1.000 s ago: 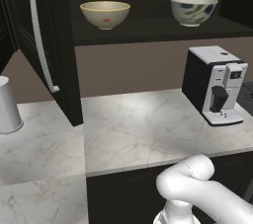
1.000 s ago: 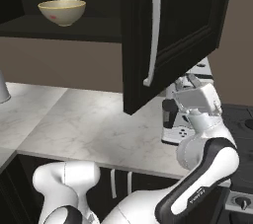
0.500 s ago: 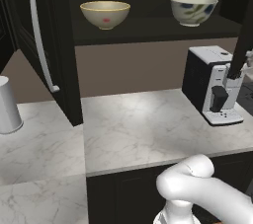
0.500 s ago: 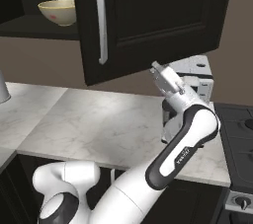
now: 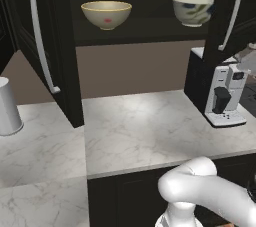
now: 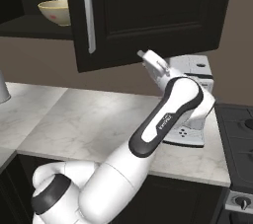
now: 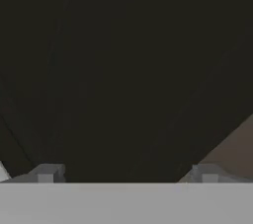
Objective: Open the cabinet. Pick the bowls from the counter and place them in the cabinet. Then close the cabinet.
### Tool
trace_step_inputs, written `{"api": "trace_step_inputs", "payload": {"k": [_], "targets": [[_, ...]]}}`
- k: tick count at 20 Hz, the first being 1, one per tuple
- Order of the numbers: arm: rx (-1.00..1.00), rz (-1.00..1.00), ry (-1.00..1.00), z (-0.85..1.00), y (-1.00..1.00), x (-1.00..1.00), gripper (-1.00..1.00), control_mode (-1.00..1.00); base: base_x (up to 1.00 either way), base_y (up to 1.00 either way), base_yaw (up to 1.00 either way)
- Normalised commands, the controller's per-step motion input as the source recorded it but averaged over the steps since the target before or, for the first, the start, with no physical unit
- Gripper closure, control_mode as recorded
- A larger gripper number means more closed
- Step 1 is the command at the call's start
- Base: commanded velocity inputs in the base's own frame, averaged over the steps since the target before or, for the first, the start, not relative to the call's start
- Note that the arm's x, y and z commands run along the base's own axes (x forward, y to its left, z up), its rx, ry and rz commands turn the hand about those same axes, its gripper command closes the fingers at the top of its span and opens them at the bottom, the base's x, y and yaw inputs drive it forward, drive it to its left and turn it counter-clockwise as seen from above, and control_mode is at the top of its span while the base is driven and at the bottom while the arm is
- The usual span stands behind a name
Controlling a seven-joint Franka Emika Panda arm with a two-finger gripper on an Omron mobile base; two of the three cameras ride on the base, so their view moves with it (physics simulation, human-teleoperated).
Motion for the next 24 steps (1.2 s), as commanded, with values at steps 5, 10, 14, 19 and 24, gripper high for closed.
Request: {"api": "trace_step_inputs", "payload": {"k": [5, 10, 14, 19, 24], "targets": [[-0.09, -0.10, 0.19, 1.00, 0.40, 0.24, -1.00, -1.00, 0.00, 0.00, 0.00], [-0.28, -0.44, -0.12, 0.75, 0.91, 0.79, -1.00, -1.00, 0.00, 0.00, 0.00], [-0.38, -0.57, -0.31, 0.48, 1.00, 0.94, -1.00, -1.00, 0.00, 0.00, 0.00], [-0.38, -0.46, -0.19, 0.54, 1.00, 1.00, -1.00, -1.00, 0.00, 0.00, 0.00], [-0.34, -0.53, -0.07, 0.51, 1.00, 1.00, -1.00, -1.00, 0.00, 0.00, 0.00]]}}
